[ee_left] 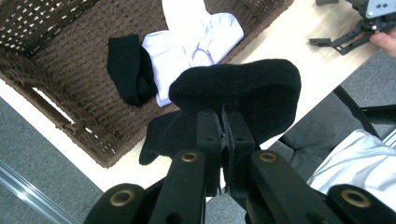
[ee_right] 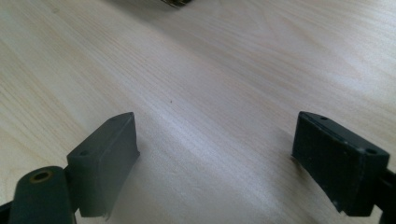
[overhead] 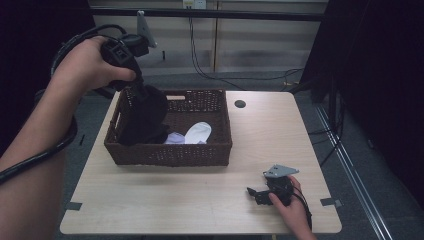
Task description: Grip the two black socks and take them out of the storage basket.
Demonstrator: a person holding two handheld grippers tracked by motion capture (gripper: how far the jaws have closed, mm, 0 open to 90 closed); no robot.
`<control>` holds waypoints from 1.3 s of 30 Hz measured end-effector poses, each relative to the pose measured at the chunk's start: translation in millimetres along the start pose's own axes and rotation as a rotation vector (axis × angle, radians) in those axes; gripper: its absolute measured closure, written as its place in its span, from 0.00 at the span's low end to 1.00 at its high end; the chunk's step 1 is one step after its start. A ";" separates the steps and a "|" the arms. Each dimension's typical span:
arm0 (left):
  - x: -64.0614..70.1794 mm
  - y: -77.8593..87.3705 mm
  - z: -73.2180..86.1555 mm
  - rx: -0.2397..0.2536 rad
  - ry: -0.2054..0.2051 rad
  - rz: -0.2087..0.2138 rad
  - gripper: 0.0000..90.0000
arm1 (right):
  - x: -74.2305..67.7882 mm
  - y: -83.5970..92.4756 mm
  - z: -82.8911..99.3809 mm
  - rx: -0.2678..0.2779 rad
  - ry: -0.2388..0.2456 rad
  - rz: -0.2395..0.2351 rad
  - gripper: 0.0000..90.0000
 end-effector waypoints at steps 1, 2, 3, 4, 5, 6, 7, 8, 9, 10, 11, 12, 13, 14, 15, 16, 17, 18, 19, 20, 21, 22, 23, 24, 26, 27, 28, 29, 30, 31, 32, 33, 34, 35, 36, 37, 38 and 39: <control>1.8 -1.6 2.9 0.007 -0.001 0.008 0.96 | 0.0 -0.1 0.0 0.001 0.000 0.000 0.15; 1.8 -1.6 2.9 0.007 -0.001 0.008 0.96 | 0.0 -0.1 -0.1 0.002 0.001 0.000 0.15; 2.7 -7.5 9.0 0.008 -0.008 0.021 0.96 | 0.0 -0.1 -0.1 0.002 0.001 0.001 0.15; 2.7 -7.5 9.0 0.008 -0.008 0.021 0.96 | -0.1 0.0 0.0 0.000 -0.001 0.000 0.15; 2.7 -12.4 11.7 0.005 -0.010 0.029 0.96 | -0.1 0.0 0.0 0.000 -0.001 0.000 0.15; 2.1 -25.1 16.0 0.002 -0.013 0.048 0.96 | 0.1 -0.2 -0.1 0.002 0.002 0.000 0.15; 2.1 -25.1 16.0 0.002 -0.013 0.048 0.96 | 0.0 0.0 -0.1 0.000 0.000 0.000 0.15; 1.2 -39.6 18.7 -0.003 -0.013 0.061 0.96 | 0.0 0.0 -0.1 0.000 0.001 0.000 0.15; 0.8 -47.6 19.2 -0.003 -0.020 0.077 0.96 | -0.1 -0.1 -0.1 0.001 0.000 -0.001 0.15; 0.7 -55.9 19.4 -0.002 -0.022 0.089 0.96 | 0.1 -0.2 -0.2 0.003 0.002 0.000 0.15; 0.7 -55.9 19.4 -0.002 -0.022 0.089 0.96 | 0.1 -0.2 -0.2 0.003 0.002 0.000 0.15; 1.2 -64.8 19.7 -0.013 -0.020 0.095 0.96 | 0.0 -0.1 -0.3 0.003 -0.001 0.000 0.15; 1.6 -74.1 19.2 -0.018 -0.027 0.107 0.96 | 0.0 -0.1 -0.3 0.003 -0.001 0.001 0.15; 2.2 -82.7 18.6 -0.021 -0.032 0.112 0.96 | 0.0 -0.1 -0.3 0.003 -0.001 0.000 0.15; 4.0 -95.9 17.3 -0.033 -0.040 0.123 0.96 | 0.0 -0.1 -0.3 0.003 -0.001 0.001 0.15; 5.2 -108.8 15.3 -0.044 -0.045 0.130 0.96 | -0.1 -0.1 -0.3 0.003 -0.003 0.001 0.15; 5.2 -108.8 15.3 -0.044 -0.045 0.130 0.96 | -0.1 -0.1 -0.3 0.003 -0.003 0.001 0.15; 5.8 -117.2 13.4 -0.052 -0.048 0.130 0.96 | -0.1 -0.3 -0.3 0.005 -0.003 0.001 0.15; 6.3 -125.0 11.7 -0.072 -0.060 0.128 0.96 | -0.2 -0.3 -0.3 0.005 -0.003 0.001 0.15; 9.6 -139.3 6.1 -0.078 -0.053 0.136 0.96 | -0.1 -0.3 -0.3 0.005 -0.003 0.001 0.15; 9.6 -139.3 6.1 -0.078 -0.053 0.136 0.96 | -0.1 -0.3 -0.3 0.005 -0.003 0.001 0.15; 11.6 -147.8 1.7 -0.087 -0.060 0.142 0.96 | -0.2 -0.3 -0.3 0.005 -0.003 0.001 0.15; 13.3 -153.0 -1.3 -0.088 -0.066 0.150 0.96 | -0.1 -0.3 -0.4 0.005 -0.002 0.001 0.15; 14.7 -156.7 -3.5 -0.089 -0.069 0.149 0.96 | -0.1 -0.3 -0.4 0.005 -0.002 0.001 0.15; 17.6 -164.0 -9.3 -0.089 -0.080 0.144 0.96 | -0.1 -0.3 -0.4 0.006 -0.001 0.000 0.15; 18.5 -166.4 -11.4 -0.085 -0.085 0.141 0.96 | -0.1 -0.2 -0.3 0.005 -0.002 0.001 0.15; 20.4 -169.8 -14.9 -0.080 -0.089 0.142 0.96 | -0.1 -0.2 -0.3 0.005 -0.002 0.000 0.15; 21.9 -174.8 -19.3 -0.084 -0.094 0.147 0.95 | -0.1 -0.2 -0.3 0.005 -0.002 0.000 0.15; 21.9 -174.8 -19.3 -0.084 -0.094 0.147 0.94 | -0.1 -0.2 -0.3 0.005 -0.002 0.000 0.15; 22.3 -177.7 -22.5 -0.086 -0.101 0.145 0.94 | 0.0 -0.3 -0.4 0.006 -0.001 0.000 0.15; 22.8 -178.8 -24.3 -0.084 -0.099 0.144 0.93 | 0.0 -0.2 -0.3 0.005 -0.002 0.000 0.15; 23.6 -180.1 -26.4 -0.085 -0.099 0.153 0.92 | -0.1 -0.2 -0.4 0.005 -0.002 0.000 0.15; 24.6 -181.4 -28.5 -0.087 -0.105 0.159 0.90 | -0.1 -0.2 -0.3 0.005 -0.002 0.001 0.15; 26.4 -182.6 -30.9 -0.083 -0.104 0.166 0.87 | -0.1 -0.3 -0.3 0.005 -0.003 0.001 0.15; 28.3 -182.7 -35.8 -0.073 -0.110 0.162 0.84 | -0.1 -0.2 -0.3 0.005 -0.002 0.001 0.15; 28.3 -182.7 -35.8 -0.073 -0.110 0.162 0.83 | -0.1 -0.2 -0.3 0.005 -0.002 0.001 0.15; 28.9 -182.2 -38.1 -0.066 -0.105 0.158 0.82 | 0.0 -0.2 -0.4 0.005 -0.001 0.000 0.15; 28.8 -181.7 -40.3 -0.059 -0.107 0.159 0.82 | 0.0 -0.2 -0.4 0.005 -0.001 0.000 0.15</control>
Point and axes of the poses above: each handheld gripper's, and its own axes: y roughly backward along the jaws, z roughly out of its underside, x roughly to its right, the point moved 4 cm from there along -y, roughly forward along the jaws, and after that the axes turned 14 degrees about -x, right-handed, at the moved point
